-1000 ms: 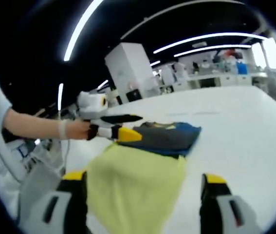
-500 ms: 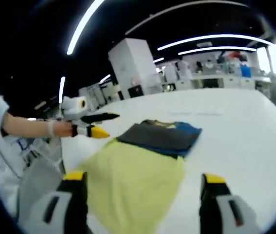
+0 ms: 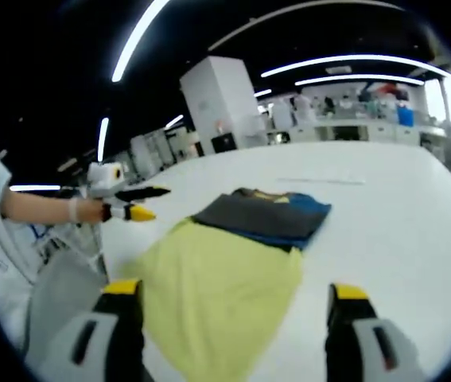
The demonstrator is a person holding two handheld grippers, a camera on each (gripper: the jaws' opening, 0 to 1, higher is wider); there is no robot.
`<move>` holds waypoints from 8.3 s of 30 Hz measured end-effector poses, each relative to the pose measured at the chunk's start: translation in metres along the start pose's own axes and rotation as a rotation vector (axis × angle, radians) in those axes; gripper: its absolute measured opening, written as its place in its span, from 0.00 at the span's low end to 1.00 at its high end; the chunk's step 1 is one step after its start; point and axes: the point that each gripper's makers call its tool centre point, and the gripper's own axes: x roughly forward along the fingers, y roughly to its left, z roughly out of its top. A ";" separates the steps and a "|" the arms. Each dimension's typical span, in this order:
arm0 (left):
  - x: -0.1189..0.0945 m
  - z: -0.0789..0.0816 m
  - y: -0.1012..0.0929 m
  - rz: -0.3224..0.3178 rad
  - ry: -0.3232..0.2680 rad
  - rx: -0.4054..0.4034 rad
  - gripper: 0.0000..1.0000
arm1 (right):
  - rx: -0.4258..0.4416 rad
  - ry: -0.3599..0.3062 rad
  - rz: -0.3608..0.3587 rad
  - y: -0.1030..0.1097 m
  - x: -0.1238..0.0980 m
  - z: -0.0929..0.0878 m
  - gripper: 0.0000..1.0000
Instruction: Fold the garment on the visible template until the final outline fits inside the template.
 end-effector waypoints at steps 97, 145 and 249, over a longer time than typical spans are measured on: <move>0.050 -0.083 0.079 0.238 0.211 0.110 0.02 | 0.119 -0.041 -0.057 -0.029 0.003 -0.008 0.96; -0.046 -0.022 0.018 0.047 -0.070 -0.029 0.95 | -0.046 -0.054 0.026 0.005 0.007 0.016 0.99; -0.177 -0.109 -0.086 -0.170 0.399 -0.383 0.00 | 0.480 0.233 0.135 0.063 -0.104 -0.107 0.00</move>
